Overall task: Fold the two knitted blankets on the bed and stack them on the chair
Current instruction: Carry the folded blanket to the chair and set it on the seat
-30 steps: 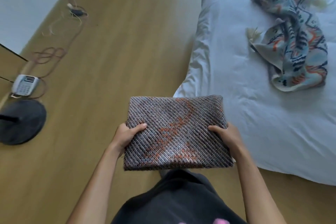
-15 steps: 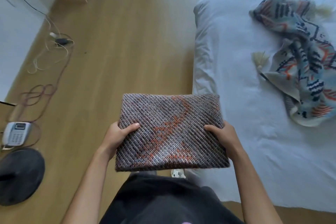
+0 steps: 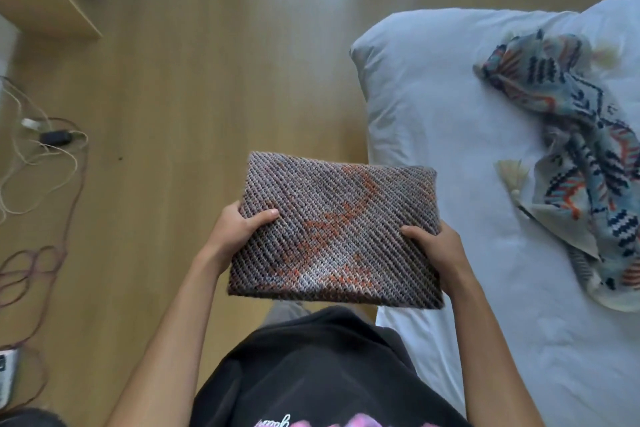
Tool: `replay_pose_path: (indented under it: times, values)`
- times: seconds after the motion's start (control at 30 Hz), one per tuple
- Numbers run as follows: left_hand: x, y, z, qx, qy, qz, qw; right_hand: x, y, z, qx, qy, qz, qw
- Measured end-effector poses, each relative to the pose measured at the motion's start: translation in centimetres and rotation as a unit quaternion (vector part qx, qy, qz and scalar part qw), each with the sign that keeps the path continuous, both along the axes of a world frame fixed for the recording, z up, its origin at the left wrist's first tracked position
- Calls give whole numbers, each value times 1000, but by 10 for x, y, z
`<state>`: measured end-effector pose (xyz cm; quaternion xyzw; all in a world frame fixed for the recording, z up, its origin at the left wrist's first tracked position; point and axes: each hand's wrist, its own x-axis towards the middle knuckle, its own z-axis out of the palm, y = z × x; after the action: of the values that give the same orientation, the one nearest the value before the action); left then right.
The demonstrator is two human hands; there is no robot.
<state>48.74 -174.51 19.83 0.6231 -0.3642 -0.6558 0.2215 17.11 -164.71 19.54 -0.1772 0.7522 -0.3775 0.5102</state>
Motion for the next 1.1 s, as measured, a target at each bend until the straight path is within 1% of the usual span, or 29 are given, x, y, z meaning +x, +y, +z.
replay_pose_path:
  times: [0.17, 0.3, 0.5, 0.63, 0.8, 0.97, 1.1]
  values:
    - [-8, -93, 4, 0, 1, -13, 1000, -5, -86, 5, 9, 2, -5, 1000]
    - [-27, -171, -3, -2, -6, -13, 1000, -23, -164, -3, 1, -7, -8, 1000]
    - [-72, -303, -2, -15, -27, -2, 1000, -69, -306, -13, -18, -8, 5, 1000]
    - [-104, -389, 14, -18, -34, -6, 999, -100, -394, 0, -23, -13, 13, 1000]
    - [-138, -480, 21, -11, -29, -5, 1000, -136, -483, 11, -18, -11, 13, 1000]
    - [-163, -572, 12, -1, -23, 0, 1000, -161, -576, 9, -6, 4, 21, 1000]
    - [-180, -662, 0, 5, -15, -5, 1000, -178, -661, 2, 4, 4, 20, 1000]
